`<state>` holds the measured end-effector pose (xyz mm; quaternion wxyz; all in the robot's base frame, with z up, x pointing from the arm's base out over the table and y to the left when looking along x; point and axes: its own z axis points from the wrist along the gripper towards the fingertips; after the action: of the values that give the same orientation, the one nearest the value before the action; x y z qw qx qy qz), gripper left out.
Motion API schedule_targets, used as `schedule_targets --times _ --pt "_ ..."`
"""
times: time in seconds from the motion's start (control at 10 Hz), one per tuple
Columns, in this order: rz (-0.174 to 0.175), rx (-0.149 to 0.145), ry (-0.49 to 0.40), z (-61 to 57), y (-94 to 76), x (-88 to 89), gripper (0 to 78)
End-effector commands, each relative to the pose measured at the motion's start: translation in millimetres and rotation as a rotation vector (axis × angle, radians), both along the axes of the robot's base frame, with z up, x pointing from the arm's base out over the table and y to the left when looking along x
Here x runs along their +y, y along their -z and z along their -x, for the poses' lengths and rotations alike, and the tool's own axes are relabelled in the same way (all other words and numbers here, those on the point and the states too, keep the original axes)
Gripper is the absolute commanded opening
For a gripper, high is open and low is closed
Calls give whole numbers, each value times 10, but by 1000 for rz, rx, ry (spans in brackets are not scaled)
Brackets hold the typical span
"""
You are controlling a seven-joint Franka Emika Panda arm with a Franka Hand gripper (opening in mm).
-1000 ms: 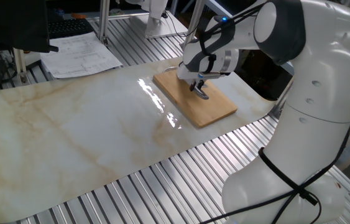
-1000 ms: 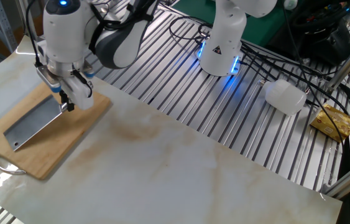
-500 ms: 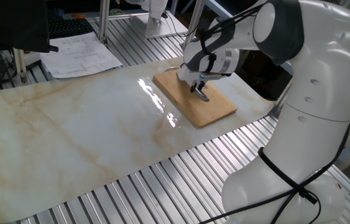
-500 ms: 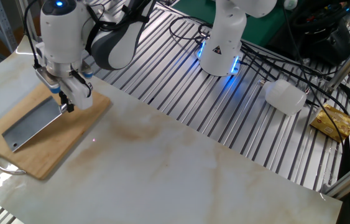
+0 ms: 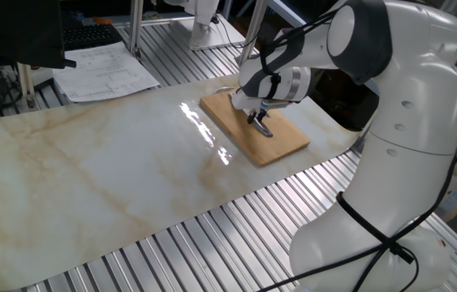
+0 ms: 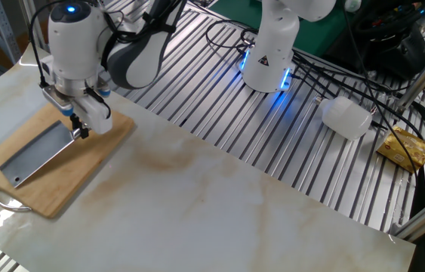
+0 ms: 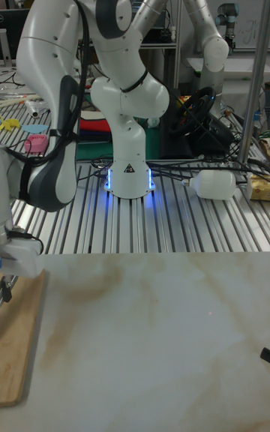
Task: Put the knife on the cutting board
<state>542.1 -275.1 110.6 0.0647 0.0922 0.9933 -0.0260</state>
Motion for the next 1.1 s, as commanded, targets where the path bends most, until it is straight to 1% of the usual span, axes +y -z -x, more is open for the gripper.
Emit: schedule_targets --times 0.1,0.4,1.0,1.1 --pt "-5 -6 -20 -3 41 -89 11" --pt "-4 -5 -28 -3 68 -87 11" --pt "-2 -1 -39 -4 68 -88 11" --pt "-2 -1 -39 -4 68 -88 774"
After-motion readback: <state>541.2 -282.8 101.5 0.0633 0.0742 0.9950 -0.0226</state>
